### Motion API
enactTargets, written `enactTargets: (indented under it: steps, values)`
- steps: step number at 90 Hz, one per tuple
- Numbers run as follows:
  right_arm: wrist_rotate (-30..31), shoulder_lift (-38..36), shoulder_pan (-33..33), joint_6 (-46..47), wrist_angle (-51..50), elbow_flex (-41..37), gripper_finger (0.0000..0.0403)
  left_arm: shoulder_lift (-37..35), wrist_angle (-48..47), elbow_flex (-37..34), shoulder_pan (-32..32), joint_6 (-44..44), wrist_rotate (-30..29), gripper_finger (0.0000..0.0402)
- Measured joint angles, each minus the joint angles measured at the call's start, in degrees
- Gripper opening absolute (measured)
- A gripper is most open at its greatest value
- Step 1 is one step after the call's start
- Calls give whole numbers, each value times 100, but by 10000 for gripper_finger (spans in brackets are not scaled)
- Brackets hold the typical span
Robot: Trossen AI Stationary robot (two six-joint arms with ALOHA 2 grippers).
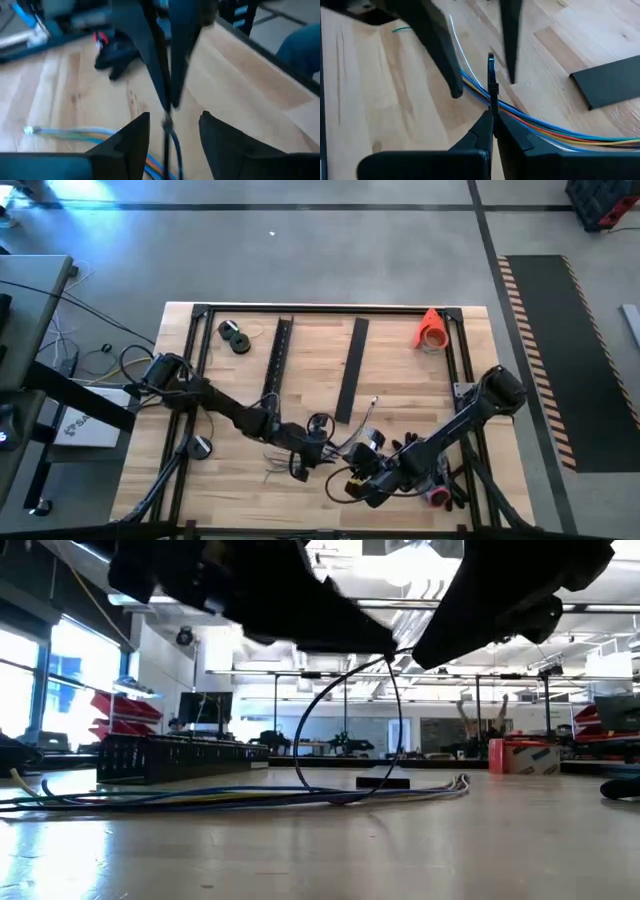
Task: Ziptie cables
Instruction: Wrap the cable wires using zip tie
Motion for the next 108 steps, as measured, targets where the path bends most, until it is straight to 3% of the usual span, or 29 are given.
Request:
enactTargets:
  steps: [22, 54, 88, 108]
  values:
    - [32, -2, 0, 17, -1, 0, 0, 121, 152, -2, 152, 8, 354, 118]
    - [43, -4, 0, 21, -4, 0, 0, 151, 203, 0, 260, -49, 378, 50]
    - [41, -7, 0, -4, -13, 0, 0, 306, 249, -2, 303, -87, 485, 56]
    - [43, -7, 0, -2, -28, 0, 0, 303, 253, -2, 303, -42, 507, 25]
